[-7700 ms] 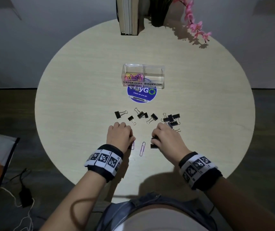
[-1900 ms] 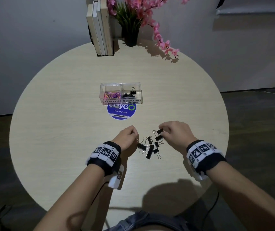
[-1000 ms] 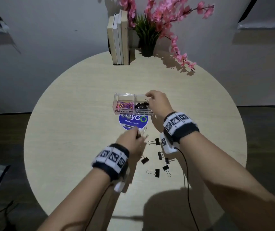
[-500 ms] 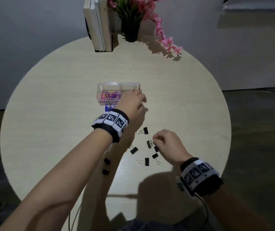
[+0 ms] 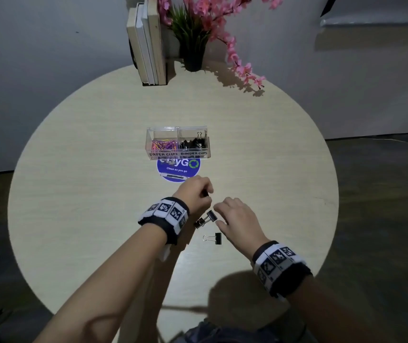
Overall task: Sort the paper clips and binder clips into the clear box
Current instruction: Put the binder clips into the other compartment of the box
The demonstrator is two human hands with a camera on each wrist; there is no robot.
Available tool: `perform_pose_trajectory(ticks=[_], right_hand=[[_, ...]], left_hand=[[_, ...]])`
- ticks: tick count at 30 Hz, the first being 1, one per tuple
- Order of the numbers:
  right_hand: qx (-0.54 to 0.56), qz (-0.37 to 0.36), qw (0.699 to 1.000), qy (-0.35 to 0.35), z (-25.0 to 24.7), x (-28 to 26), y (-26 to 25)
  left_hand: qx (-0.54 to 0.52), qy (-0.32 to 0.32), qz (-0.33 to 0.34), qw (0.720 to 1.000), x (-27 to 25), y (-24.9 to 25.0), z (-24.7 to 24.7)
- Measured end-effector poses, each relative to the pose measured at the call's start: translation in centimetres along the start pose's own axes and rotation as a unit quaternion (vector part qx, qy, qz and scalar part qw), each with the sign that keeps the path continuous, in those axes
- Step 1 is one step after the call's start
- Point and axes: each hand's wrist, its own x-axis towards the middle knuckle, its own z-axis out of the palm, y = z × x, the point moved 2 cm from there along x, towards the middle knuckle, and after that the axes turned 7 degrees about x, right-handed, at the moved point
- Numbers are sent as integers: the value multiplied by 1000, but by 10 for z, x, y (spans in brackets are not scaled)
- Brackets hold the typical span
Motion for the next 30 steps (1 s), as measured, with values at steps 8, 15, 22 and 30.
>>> perform_pose_trajectory(ticks=[8, 15, 22, 30], right_hand=[[-22, -86, 994, -63, -4, 9, -14], [289, 157, 941, 81, -23, -4, 37], [67, 39, 996, -49, -16, -20, 35], [136, 64, 989, 12, -24, -7, 26]], left_hand=[[-177, 15, -92, 980, -35, -16, -4], [11, -89, 0, 996, -53, -17, 18], [69, -23, -15, 997, -59, -12, 16], [80, -60, 31, 994, -81, 24, 41]])
